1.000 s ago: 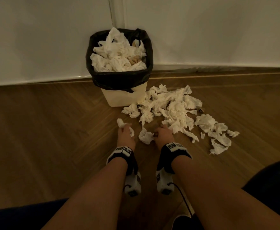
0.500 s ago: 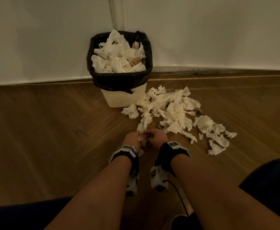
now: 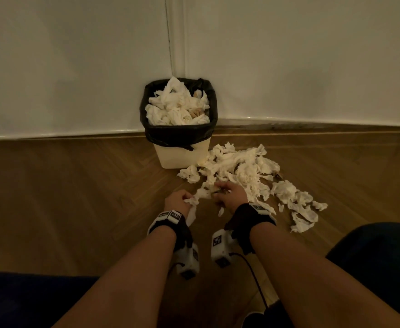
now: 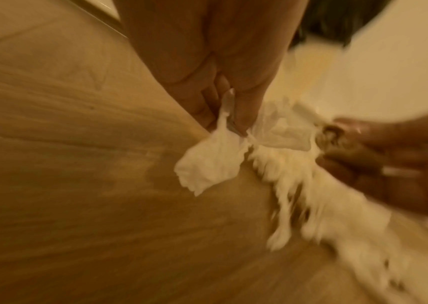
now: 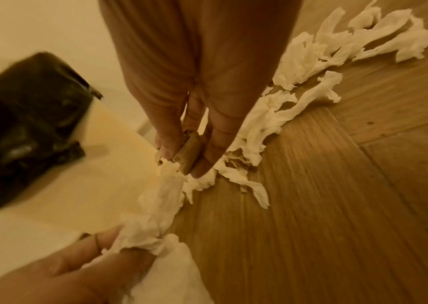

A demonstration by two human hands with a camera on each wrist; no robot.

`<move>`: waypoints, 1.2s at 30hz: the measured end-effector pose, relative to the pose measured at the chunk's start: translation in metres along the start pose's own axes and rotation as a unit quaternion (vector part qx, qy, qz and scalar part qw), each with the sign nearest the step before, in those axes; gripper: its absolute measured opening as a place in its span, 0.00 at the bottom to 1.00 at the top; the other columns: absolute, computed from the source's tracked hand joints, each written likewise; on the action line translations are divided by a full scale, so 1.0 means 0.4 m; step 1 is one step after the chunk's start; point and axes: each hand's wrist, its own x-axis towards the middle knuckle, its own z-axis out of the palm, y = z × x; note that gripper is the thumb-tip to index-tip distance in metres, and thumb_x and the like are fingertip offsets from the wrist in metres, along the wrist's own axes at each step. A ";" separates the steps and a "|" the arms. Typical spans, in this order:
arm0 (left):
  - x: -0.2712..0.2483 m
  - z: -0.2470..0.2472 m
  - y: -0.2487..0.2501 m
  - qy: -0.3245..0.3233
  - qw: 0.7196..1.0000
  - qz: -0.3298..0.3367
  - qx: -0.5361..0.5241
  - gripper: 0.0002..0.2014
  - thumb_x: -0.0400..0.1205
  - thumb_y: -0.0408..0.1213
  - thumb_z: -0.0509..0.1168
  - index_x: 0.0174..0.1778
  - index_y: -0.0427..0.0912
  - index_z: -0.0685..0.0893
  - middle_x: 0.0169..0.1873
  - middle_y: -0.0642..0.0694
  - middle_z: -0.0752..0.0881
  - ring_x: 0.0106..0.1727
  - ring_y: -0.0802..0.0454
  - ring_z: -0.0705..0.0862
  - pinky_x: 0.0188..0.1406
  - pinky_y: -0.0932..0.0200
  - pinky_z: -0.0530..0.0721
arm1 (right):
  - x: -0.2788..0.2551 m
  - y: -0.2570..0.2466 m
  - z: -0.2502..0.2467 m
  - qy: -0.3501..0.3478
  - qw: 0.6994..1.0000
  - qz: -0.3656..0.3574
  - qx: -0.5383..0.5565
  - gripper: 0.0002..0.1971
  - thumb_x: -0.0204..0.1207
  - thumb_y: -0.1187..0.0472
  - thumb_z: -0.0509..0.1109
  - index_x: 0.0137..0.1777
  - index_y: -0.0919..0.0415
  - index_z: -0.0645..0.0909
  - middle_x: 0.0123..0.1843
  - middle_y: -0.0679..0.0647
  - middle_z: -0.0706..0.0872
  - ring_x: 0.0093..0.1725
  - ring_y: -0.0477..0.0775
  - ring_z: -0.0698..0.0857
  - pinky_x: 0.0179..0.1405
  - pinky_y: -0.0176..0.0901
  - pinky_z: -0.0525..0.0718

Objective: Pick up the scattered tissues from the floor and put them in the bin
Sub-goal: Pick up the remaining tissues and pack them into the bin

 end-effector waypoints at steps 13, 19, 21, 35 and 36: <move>-0.032 -0.260 0.217 0.067 0.983 0.067 -0.156 0.17 0.79 0.39 0.68 0.64 0.42 0.84 0.63 0.42 0.83 0.64 0.45 0.80 0.59 0.58 0.78 | -0.112 -0.266 -0.043 0.025 0.974 -0.117 0.194 0.15 0.78 0.76 0.64 0.64 0.69 0.78 0.58 0.66 0.84 0.50 0.58 0.85 0.53 0.46 0.84; -0.062 -0.383 0.326 0.131 0.979 0.141 -0.074 0.18 0.80 0.30 0.62 0.67 0.36 0.81 0.68 0.38 0.80 0.70 0.42 0.77 0.70 0.56 0.74 | -0.125 -0.422 -0.063 0.046 0.971 -0.199 0.125 0.22 0.74 0.70 0.71 0.68 0.68 0.76 0.63 0.65 0.84 0.60 0.61 0.84 0.65 0.56 0.82; -0.058 -0.424 0.352 0.182 0.970 0.154 -0.036 0.17 0.81 0.27 0.60 0.64 0.38 0.84 0.65 0.39 0.82 0.67 0.43 0.79 0.67 0.61 0.73 | -0.123 -0.467 -0.067 0.056 0.968 -0.233 0.071 0.23 0.72 0.67 0.74 0.68 0.66 0.78 0.64 0.62 0.84 0.63 0.59 0.83 0.67 0.54 0.81; 0.109 -0.464 0.383 0.244 0.954 0.172 -0.034 0.03 0.74 0.42 0.74 0.39 0.53 0.85 0.41 0.53 0.88 0.46 0.54 0.86 0.53 0.58 0.83 | 0.039 -0.512 -0.005 0.101 0.924 -0.305 -0.207 0.19 0.74 0.58 0.73 0.64 0.61 0.81 0.60 0.59 0.86 0.59 0.57 0.84 0.63 0.45 0.81; 0.122 -0.456 0.375 0.244 0.957 0.158 0.006 0.04 0.74 0.44 0.72 0.39 0.55 0.83 0.41 0.56 0.87 0.48 0.54 0.86 0.56 0.55 0.81 | 0.051 -0.510 -0.005 0.101 0.919 -0.304 -0.230 0.19 0.74 0.57 0.72 0.64 0.61 0.81 0.59 0.60 0.86 0.58 0.58 0.84 0.62 0.48 0.81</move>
